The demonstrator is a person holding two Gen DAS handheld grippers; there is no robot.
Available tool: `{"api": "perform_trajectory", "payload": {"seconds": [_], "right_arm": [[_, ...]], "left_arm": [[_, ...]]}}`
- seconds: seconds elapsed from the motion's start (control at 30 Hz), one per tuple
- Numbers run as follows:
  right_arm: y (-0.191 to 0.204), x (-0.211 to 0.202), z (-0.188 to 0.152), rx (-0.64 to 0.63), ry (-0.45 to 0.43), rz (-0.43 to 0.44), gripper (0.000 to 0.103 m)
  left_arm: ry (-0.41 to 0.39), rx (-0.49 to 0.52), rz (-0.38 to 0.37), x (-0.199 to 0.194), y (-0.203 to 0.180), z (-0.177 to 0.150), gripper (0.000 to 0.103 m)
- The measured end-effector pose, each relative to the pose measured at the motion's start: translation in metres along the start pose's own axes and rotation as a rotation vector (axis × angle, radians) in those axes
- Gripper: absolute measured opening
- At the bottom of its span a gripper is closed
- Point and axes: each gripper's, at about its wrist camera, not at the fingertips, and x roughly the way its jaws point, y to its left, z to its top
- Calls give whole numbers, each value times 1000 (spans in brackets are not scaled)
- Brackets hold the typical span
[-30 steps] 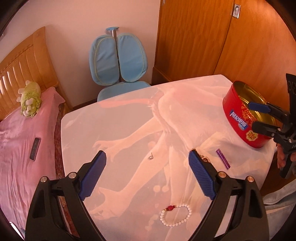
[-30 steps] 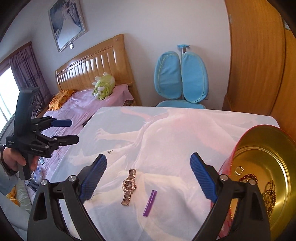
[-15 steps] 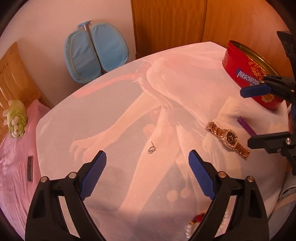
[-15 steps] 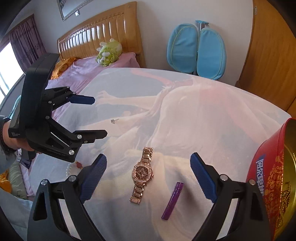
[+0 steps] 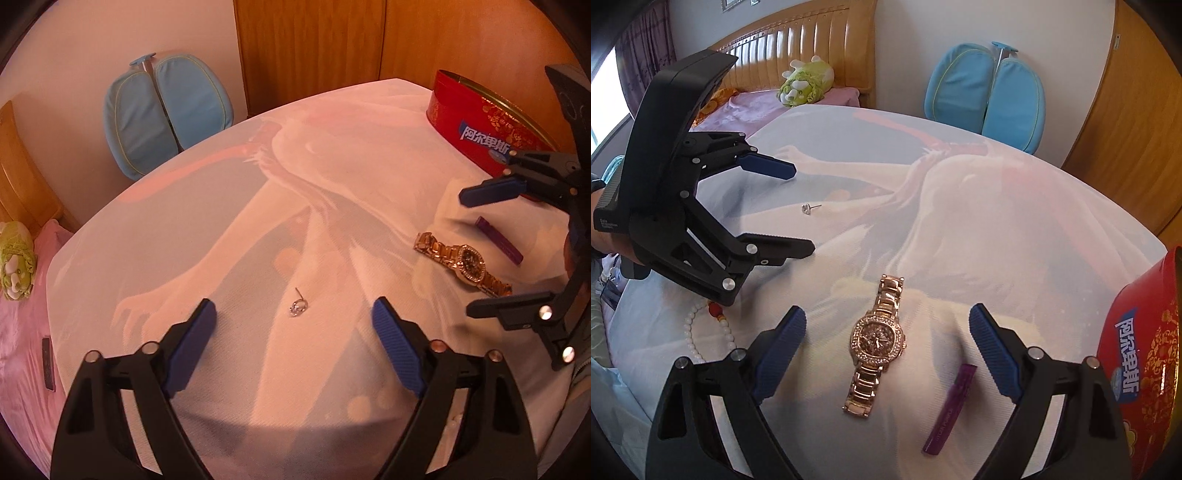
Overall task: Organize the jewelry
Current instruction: 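Grasp the small earring with the left tool while the right tool grasps the gold watch, then lower the earring and gold watch into the red tin and open both tools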
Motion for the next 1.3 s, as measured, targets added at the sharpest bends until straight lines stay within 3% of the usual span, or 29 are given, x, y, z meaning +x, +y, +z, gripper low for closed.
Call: {"api": "perform_trajectory", "payload": {"seconds": [0.07,0.13,0.17,0.2,0.33,0.63,0.83,1.3], "right_arm": [[0,4,-2,6,18,18,65],[2,5,-5,13,23,30,54],[3,3,-7,7,13,22,40],[4,1,-7,5,8,14,32],[4,0,-6,19,16,34,32],[2,-12,-6,13,-10,37,32],[-10,-39,-4,43,-68,28,32],[-72,-156,-12,155,-305,-187,32]], "left_arm": [[-10,-4,-6,-2,-1,1,51],[-9,-6,-6,-2,-1,3,41],[-11,-7,-7,-2,-1,3,24],[-8,-14,-15,-2,0,4,10],[1,-53,-46,-2,3,5,8],[-7,-59,-25,-13,-6,8,8],[-72,-115,-65,-33,-16,30,7],[-222,22,-117,-59,-97,127,8]]}}
